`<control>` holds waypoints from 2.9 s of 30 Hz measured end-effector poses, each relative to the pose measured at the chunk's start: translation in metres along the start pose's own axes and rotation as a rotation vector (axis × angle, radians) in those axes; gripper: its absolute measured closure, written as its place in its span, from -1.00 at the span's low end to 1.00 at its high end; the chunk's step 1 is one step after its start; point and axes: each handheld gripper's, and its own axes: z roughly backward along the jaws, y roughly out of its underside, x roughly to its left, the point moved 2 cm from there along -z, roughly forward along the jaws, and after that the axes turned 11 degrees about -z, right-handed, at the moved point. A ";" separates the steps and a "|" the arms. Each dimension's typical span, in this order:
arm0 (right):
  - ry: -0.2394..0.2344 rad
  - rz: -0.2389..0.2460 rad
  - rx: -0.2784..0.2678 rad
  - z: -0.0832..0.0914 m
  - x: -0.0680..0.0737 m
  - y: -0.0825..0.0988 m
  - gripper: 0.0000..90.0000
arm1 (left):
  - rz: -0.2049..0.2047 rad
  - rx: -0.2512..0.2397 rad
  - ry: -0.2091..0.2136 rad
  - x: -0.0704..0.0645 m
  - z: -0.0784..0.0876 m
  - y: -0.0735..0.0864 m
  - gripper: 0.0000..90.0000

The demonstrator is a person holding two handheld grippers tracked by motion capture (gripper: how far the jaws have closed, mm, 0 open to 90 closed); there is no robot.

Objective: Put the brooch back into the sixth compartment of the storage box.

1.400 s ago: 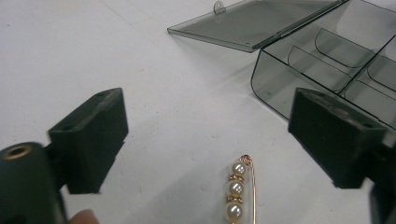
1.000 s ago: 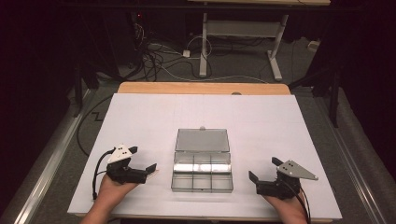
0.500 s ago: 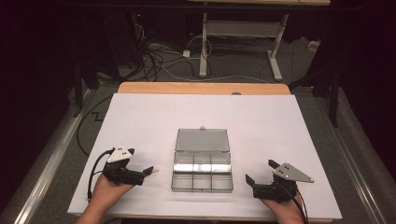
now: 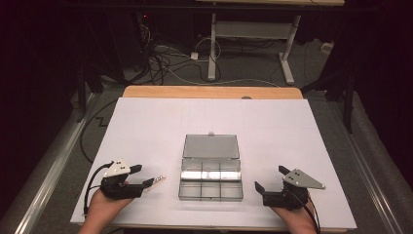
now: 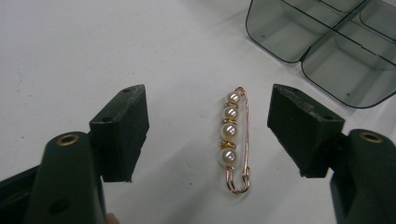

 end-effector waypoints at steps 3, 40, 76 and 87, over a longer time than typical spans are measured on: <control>0.000 -0.003 0.010 -0.001 -0.001 0.001 -1.00 | -0.011 0.000 0.013 0.001 -0.002 0.000 -0.26; -0.020 0.021 0.042 -0.001 0.003 0.005 -1.00 | -0.036 0.064 0.066 -0.008 -0.019 0.004 0.55; 0.007 0.018 0.121 -0.005 0.002 0.007 -1.00 | -0.026 0.065 0.066 -0.007 -0.017 0.002 0.70; 0.009 0.012 0.122 -0.005 0.002 0.008 -1.00 | -0.044 0.042 0.070 -0.012 -0.013 -0.003 0.70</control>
